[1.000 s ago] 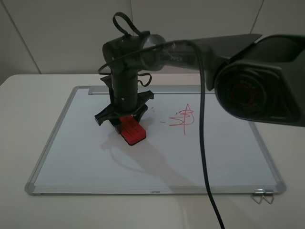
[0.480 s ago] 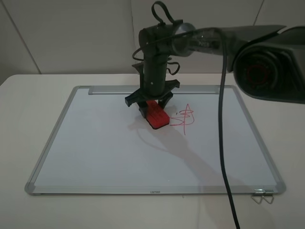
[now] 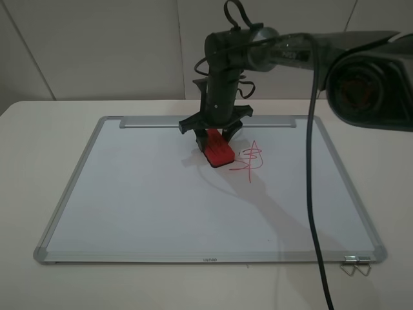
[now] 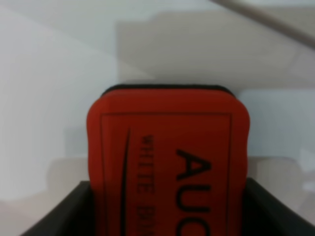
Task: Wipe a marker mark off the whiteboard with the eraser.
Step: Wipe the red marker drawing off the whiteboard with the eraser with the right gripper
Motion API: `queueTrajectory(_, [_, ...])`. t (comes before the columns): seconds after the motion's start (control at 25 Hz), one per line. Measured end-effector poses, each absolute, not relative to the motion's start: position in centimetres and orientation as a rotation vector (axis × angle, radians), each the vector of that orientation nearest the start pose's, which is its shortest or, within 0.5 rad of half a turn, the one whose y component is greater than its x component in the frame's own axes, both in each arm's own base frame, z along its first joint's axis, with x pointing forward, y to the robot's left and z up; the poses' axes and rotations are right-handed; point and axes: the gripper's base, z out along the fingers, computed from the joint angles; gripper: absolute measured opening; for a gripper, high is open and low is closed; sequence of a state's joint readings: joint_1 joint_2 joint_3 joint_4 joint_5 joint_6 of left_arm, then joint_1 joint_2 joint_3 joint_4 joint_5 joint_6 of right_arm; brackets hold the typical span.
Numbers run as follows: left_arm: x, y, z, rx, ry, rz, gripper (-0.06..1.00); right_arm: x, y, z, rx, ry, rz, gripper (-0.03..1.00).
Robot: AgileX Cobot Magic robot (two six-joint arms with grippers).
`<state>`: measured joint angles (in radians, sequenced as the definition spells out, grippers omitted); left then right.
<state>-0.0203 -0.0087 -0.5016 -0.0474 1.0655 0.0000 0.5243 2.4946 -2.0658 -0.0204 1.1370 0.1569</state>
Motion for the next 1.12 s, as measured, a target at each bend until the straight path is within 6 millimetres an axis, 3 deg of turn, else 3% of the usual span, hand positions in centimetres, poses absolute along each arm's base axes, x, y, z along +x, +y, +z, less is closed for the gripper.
queueTrajectory(0.52, [-0.7,-0.4,27.7,0.023,2.038,-0.069,0.77,41.8,26.2,10.4,-0.583,3.025,-0.036,0.51])
queueTrajectory(1.12, [-0.7,-0.4,27.7,0.023,2.038,-0.069,0.77,35.5,32.9,11.0,-0.864,3.009,-0.058,0.51])
